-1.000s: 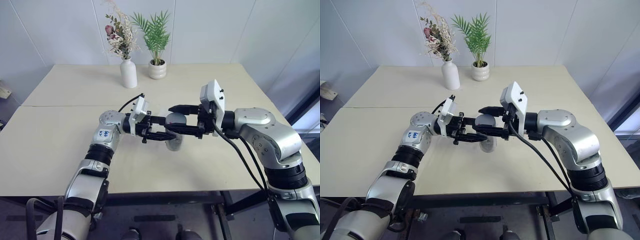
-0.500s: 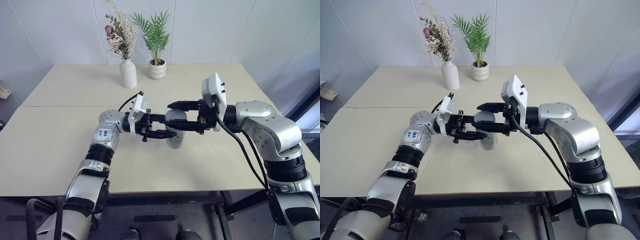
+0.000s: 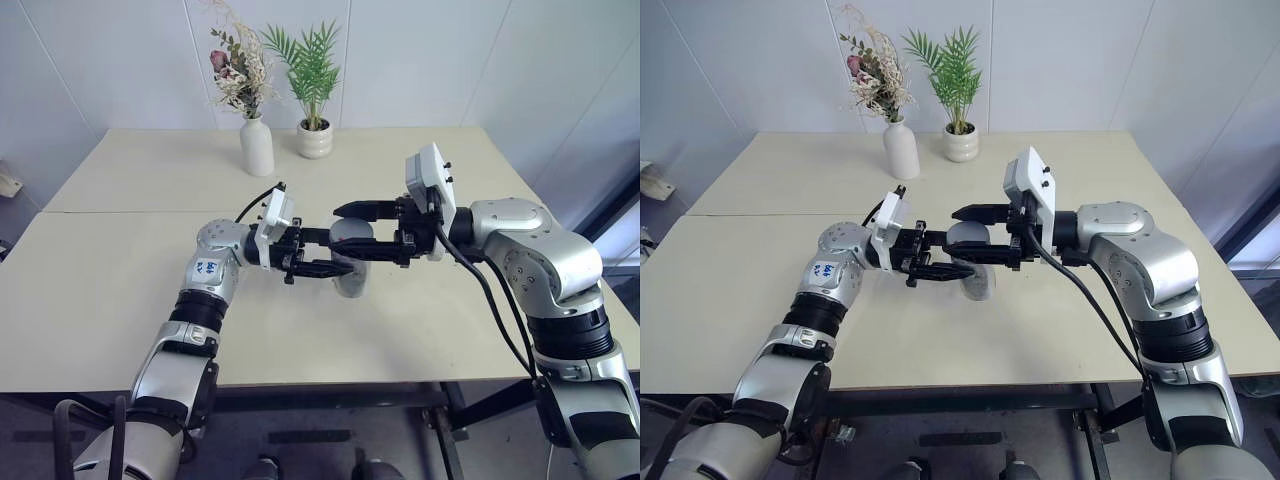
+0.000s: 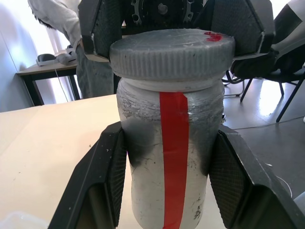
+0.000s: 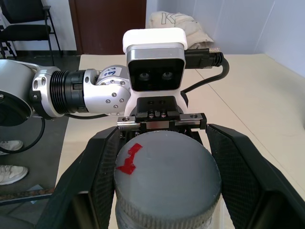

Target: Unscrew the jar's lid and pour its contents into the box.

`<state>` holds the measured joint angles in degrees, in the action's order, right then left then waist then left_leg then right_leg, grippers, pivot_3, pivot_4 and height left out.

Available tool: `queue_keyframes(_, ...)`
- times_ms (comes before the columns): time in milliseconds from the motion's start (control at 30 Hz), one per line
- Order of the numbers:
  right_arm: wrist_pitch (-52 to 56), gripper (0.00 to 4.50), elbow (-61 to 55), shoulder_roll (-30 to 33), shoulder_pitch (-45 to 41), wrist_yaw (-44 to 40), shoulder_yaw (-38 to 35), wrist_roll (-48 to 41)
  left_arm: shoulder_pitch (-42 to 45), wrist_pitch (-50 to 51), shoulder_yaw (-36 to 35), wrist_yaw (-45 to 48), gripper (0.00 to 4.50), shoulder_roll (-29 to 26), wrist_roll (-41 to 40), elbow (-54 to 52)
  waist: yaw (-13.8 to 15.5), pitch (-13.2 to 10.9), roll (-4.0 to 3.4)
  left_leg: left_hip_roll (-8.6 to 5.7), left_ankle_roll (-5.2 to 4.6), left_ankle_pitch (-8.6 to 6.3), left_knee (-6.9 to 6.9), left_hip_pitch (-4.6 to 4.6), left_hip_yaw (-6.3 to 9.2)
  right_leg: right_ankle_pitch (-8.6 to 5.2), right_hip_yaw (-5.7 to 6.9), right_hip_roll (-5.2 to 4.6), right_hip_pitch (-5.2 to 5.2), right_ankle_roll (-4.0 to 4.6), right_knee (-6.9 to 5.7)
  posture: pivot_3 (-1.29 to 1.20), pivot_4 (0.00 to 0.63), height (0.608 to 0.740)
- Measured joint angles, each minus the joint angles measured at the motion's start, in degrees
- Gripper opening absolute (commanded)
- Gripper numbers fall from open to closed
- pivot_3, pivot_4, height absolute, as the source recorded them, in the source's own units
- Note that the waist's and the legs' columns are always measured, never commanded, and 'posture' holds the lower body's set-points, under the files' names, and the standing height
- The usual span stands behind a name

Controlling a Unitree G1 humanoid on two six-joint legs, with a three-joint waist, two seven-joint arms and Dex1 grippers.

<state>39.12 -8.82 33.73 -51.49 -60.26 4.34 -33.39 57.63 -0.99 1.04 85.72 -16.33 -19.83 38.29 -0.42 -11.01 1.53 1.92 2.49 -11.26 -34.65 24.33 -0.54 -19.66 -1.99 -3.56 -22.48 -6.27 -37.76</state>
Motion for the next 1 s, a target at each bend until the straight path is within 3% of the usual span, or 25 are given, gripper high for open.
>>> queue_keyframes(367, -1.77, 2.55, 0.04, 0.94, 0.03, -1.89, -0.13, -1.04, -0.54, 0.0, 0.09, 0.1, 2.11, 0.0, -0.32, -2.11, 0.01, 0.0, 0.0, 0.0, 0.0, 0.0, 0.0, 0.0, 0.0, 0.0, 0.0, 0.0, 0.0, 0.0, 0.0, 0.0, 0.15, 0.74)
queue_keyframes(533, -5.63, 2.55, -0.3, 2.02, -1.43, -2.73, -7.17, -2.96, -4.25, 0.73, 3.5, 0.24, 2.11, -0.44, 1.56, -0.24, 0.0, -0.04, 0.04, 0.03, -0.01, -0.01, -0.01, 0.0, 0.0, 0.0, 0.0, 0.02, 0.0, 0.0, 0.0, 0.0, 0.15, 0.74)
queue_keyframes(1000, -7.02, 2.55, 0.41, 2.82, -0.34, -0.09, -7.28, -0.72, -1.35, 1.04, 2.09, -0.4, 2.11, -1.3, 1.49, -0.06, 0.11, -0.04, 0.04, 0.03, -0.01, -0.01, -0.04, 0.0, -0.01, 0.0, -0.01, 0.0, 0.0, 0.0, 0.0, 0.0, 0.15, 0.74)
